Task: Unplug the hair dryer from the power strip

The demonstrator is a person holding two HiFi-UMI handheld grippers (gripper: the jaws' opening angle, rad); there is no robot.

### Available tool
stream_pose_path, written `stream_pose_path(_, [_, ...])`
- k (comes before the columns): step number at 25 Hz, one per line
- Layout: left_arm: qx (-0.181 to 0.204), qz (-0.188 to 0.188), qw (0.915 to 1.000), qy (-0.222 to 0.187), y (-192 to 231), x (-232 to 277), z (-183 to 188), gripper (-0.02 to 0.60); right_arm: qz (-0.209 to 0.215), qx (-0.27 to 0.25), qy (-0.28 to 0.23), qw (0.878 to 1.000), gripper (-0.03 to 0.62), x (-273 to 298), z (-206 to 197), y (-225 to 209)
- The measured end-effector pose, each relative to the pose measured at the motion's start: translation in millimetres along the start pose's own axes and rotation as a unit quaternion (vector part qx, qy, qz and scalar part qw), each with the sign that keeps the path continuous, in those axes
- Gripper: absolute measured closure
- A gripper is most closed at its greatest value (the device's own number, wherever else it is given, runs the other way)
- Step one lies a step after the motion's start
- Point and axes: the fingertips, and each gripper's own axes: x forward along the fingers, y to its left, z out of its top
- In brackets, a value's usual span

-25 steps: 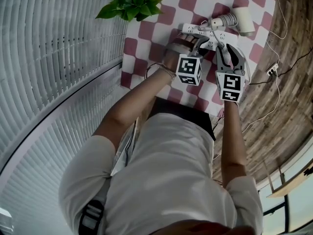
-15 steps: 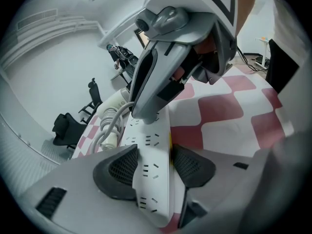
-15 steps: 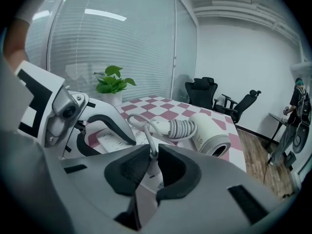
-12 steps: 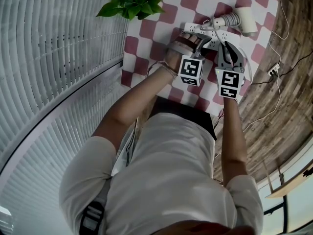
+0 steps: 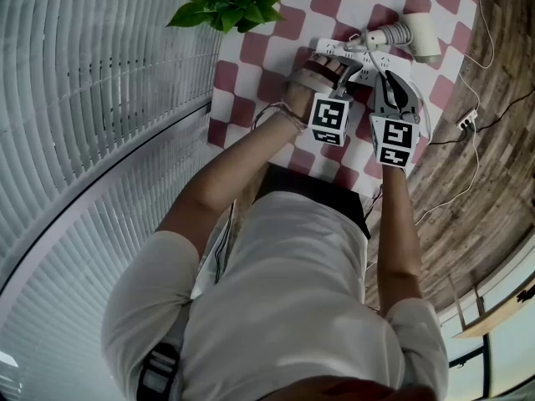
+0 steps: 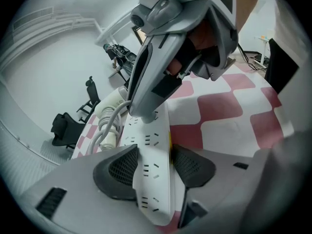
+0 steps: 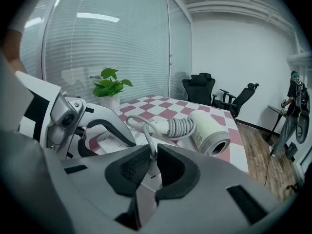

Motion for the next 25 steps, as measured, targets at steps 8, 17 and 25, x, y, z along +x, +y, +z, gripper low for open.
stream_pose_path(8, [0.005, -0.008, 0.9999, 0.007, 0.0, 0.1, 0.0, 0.365, 0.001, 0.007, 0.004, 1.000, 0.534, 0.5, 0.4, -2.2])
stream_pose_path(17, [0.014, -0.011, 0.9997, 0.015, -0.5, -0.3, 0.3, 0.365, 0.002, 0.000, 0.012, 1.000, 0.534, 1.6, 2.3, -3.5])
stream_pose_path(25, [0.013, -0.009, 0.9995, 0.026, -1.9, 3.8, -2.5, 0.365, -0.001, -0.014, 0.015, 1.000, 0.534, 0.5, -0.1, 1.5])
